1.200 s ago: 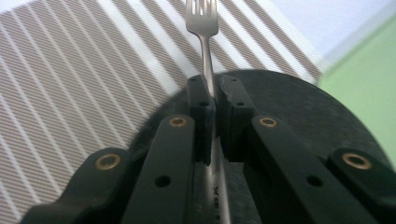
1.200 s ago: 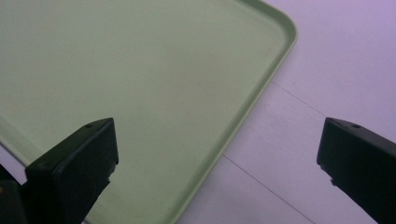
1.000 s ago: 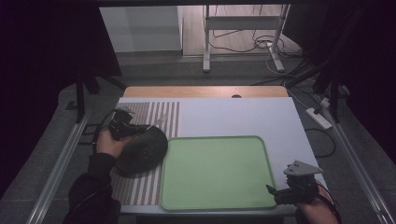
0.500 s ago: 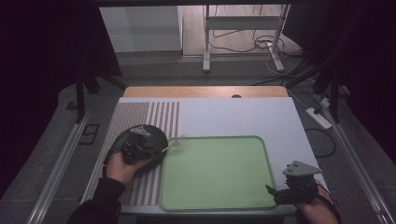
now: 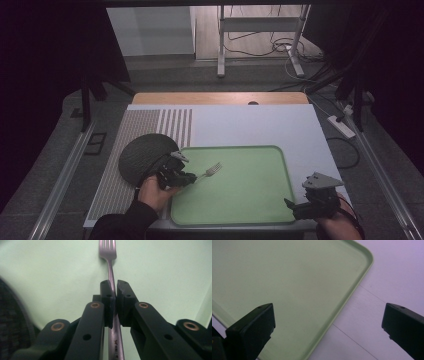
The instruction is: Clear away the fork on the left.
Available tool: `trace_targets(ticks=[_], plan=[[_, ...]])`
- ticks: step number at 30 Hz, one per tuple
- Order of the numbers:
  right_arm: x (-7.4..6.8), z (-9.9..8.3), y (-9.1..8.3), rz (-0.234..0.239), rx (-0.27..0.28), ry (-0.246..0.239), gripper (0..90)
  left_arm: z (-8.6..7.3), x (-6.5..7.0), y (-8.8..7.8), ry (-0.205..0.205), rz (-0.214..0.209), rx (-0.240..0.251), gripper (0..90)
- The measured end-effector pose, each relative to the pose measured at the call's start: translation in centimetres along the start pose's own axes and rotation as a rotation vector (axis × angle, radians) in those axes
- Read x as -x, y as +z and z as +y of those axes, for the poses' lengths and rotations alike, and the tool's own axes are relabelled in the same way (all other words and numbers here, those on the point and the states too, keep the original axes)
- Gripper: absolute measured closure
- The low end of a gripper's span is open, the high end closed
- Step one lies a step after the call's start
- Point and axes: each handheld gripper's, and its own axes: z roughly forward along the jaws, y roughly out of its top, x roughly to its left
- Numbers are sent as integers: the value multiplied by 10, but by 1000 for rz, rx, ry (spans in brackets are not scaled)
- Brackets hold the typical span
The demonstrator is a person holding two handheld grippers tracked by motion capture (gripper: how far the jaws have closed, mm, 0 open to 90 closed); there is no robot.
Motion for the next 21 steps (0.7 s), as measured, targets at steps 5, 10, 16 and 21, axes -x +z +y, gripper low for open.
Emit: trace_targets(ticks=[5,10,16,21], plan=[[0,0,0,2,1,-3,0,-3,4,12,3,-17,-52,828],[0,0,0,2,-4,-6,0,0,5,3,33,20,-7,748],[-1,0,1,2,-10,-11,0,17,16,9,106,9,-4,891],[-1,0,1,2,-12,-14,0,31,23,23,140,-1,-22,892]])
